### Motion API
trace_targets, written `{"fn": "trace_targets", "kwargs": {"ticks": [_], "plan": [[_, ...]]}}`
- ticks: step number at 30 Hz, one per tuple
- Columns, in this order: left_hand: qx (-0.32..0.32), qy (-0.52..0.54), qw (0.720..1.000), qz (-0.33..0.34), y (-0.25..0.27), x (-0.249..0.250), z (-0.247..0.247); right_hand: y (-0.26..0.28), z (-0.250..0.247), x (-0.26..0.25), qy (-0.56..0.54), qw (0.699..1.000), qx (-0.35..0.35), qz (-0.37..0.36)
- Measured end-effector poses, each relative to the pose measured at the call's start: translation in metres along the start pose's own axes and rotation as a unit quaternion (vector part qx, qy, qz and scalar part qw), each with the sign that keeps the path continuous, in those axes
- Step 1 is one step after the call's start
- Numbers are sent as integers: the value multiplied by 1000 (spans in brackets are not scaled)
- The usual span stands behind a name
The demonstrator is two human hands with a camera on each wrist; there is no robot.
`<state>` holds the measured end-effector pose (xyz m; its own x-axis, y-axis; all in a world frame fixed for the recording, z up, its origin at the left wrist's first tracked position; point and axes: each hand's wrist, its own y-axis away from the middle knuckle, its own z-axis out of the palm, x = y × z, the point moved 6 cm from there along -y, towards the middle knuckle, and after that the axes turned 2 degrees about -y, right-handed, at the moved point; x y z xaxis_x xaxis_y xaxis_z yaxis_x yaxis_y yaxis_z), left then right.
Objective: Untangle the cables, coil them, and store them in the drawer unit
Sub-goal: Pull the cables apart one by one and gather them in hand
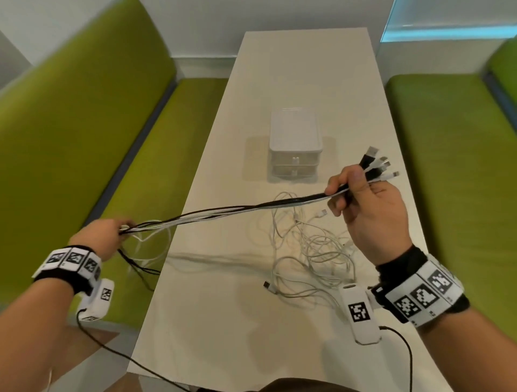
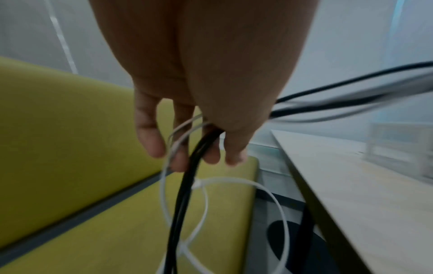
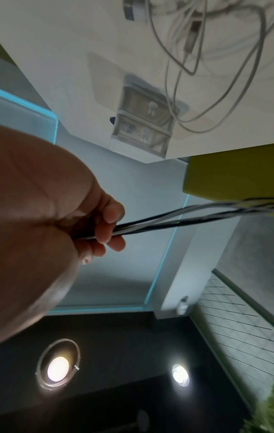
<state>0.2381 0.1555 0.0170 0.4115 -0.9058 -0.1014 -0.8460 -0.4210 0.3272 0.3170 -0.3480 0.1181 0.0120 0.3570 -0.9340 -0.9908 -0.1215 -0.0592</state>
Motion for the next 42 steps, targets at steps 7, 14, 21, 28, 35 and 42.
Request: {"fn": "trace_targets", "kwargs": {"ticks": [7,14,21,28,35,42], "plan": [[7,-47,998,-42,6,-37,21,3,7,26,87,993,-70,39],[-35,197,966,161,51,73,-42,12,55,58,199,961,-184,55],[-47,413,834,364,143,238,-69,21,104,61,235,944,-232,24],[-101,474,831,273,127,237,-32,36,93,89,258,939,-177,139],[-74,520,842,125,97,183,-17,48,66,127,407,843,-284,208],[-61,600,790,113,97,201,-6,72,60,165,662,602,-440,74]]}}
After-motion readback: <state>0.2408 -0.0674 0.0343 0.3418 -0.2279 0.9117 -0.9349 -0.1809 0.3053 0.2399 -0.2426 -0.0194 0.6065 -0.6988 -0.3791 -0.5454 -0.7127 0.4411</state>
